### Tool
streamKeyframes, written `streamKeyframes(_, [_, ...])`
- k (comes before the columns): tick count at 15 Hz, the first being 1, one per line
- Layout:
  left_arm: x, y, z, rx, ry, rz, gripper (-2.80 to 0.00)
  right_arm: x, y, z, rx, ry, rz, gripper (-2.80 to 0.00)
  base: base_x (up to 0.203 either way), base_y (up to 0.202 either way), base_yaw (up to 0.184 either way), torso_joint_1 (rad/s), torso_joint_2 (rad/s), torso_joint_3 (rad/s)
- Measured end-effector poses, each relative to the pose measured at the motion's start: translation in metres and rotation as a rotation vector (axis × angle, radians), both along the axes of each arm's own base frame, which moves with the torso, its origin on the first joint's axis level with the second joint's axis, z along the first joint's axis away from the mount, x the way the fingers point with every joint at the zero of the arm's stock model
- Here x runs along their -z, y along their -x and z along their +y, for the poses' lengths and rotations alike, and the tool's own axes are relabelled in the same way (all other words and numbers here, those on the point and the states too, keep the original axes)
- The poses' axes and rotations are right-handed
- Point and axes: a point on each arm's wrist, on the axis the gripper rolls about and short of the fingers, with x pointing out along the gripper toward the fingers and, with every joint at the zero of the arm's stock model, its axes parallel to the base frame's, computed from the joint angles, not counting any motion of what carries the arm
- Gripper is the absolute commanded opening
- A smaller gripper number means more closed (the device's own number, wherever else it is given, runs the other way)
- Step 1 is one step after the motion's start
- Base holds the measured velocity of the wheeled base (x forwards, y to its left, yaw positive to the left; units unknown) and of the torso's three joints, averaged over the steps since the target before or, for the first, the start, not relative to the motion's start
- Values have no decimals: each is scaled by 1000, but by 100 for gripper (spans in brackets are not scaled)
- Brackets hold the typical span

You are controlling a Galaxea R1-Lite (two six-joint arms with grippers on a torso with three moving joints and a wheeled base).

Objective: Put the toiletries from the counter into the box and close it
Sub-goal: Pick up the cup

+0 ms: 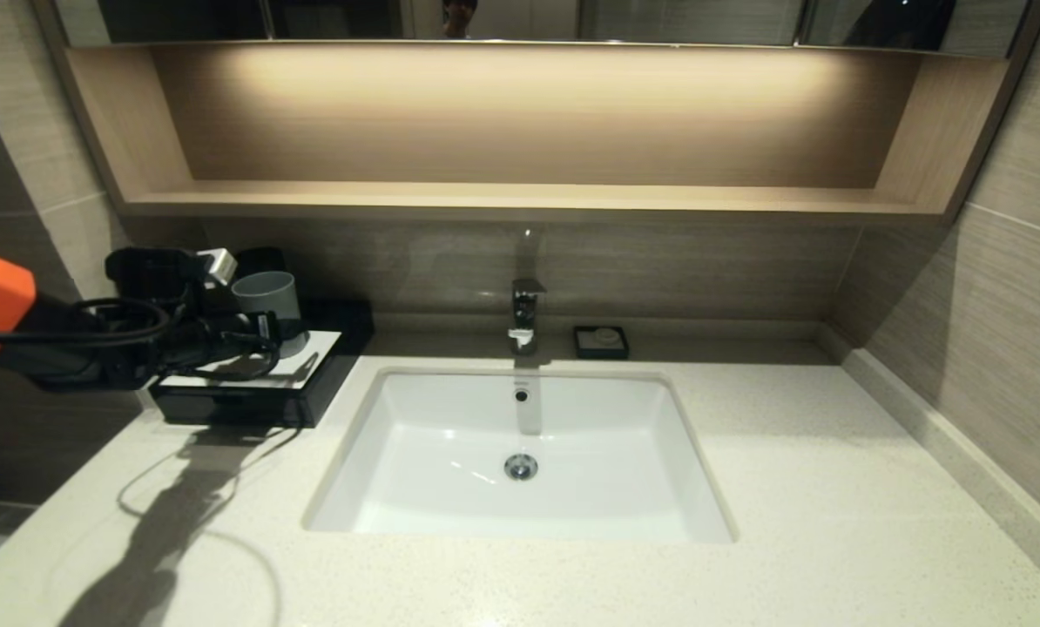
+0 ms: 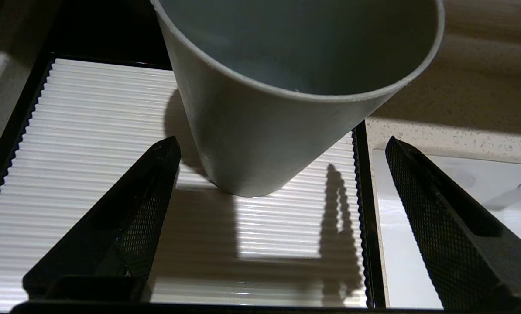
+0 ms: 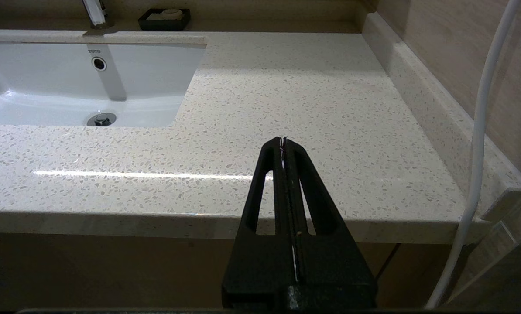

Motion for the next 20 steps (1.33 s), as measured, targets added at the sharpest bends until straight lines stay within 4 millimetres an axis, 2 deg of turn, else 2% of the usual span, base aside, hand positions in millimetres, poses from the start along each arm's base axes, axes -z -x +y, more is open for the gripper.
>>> streamKeyframes(20, [12, -13, 2, 3, -19, -51, 0, 0, 0, 0, 0, 0, 0, -280, 0, 0, 0, 0, 0, 0])
